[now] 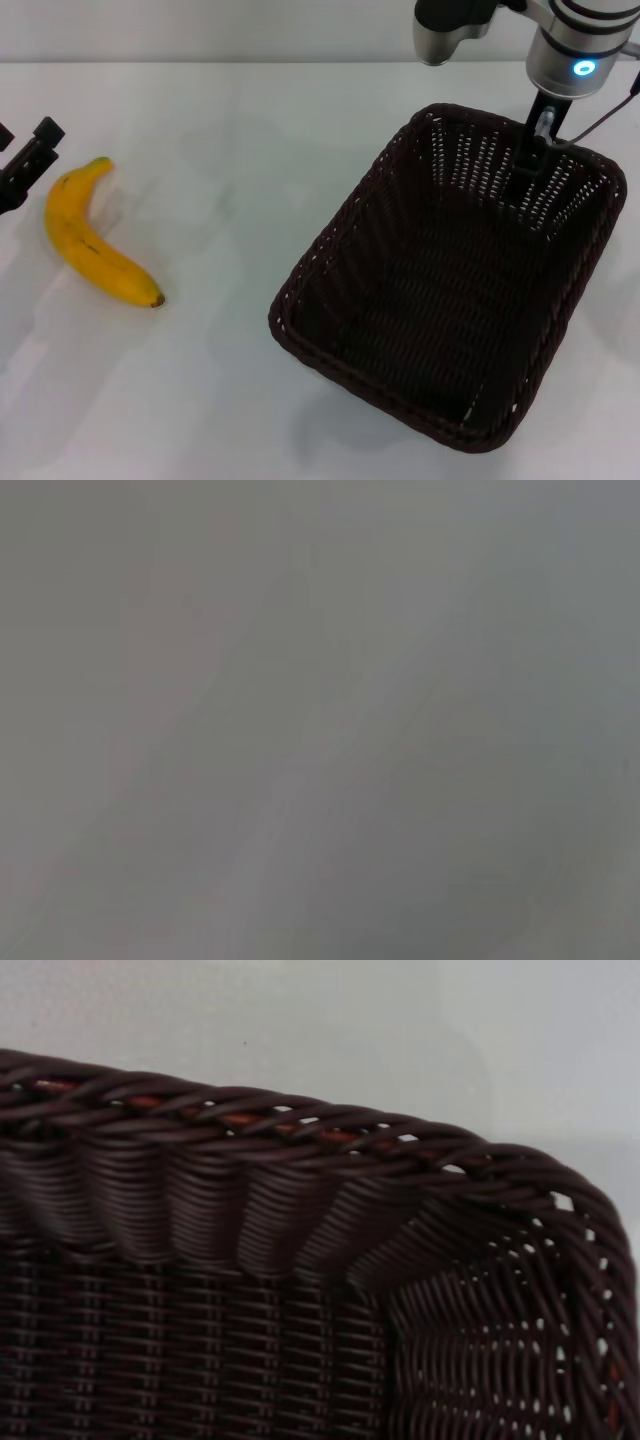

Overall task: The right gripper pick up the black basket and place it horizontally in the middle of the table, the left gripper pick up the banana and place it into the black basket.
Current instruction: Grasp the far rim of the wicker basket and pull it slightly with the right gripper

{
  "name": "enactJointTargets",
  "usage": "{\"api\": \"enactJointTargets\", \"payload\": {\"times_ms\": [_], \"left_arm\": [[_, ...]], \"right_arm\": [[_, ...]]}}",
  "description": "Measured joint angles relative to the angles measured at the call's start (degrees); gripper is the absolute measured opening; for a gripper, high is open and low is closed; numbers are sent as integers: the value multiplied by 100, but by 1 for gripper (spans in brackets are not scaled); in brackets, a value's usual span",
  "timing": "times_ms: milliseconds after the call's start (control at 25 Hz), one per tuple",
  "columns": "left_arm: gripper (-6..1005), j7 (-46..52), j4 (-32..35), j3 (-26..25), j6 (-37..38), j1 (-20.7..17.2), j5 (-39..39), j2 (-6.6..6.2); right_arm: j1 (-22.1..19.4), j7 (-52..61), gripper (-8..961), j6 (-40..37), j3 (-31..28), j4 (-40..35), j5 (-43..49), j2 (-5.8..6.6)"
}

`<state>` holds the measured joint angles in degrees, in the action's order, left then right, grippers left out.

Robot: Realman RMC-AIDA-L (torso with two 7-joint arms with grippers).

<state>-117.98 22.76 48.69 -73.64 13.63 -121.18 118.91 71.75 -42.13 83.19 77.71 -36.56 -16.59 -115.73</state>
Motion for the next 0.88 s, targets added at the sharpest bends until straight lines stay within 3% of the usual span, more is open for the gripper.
{"api": "enactJointTargets", "payload": {"times_ms": [440,760,880], "left_arm": [[876,-25,39,-7,-1,41,0,-16],[875,-40,138,-17,-2,69,-2,-51],[876,-43,194,-13,-9,70,-2,-60]], "right_arm": [[33,-101,456,-22,4,-4,-69,-6],[87,138,365,31,-98,12,-106,27],[93,276,331,218,-435,-41,-67,77]]}}
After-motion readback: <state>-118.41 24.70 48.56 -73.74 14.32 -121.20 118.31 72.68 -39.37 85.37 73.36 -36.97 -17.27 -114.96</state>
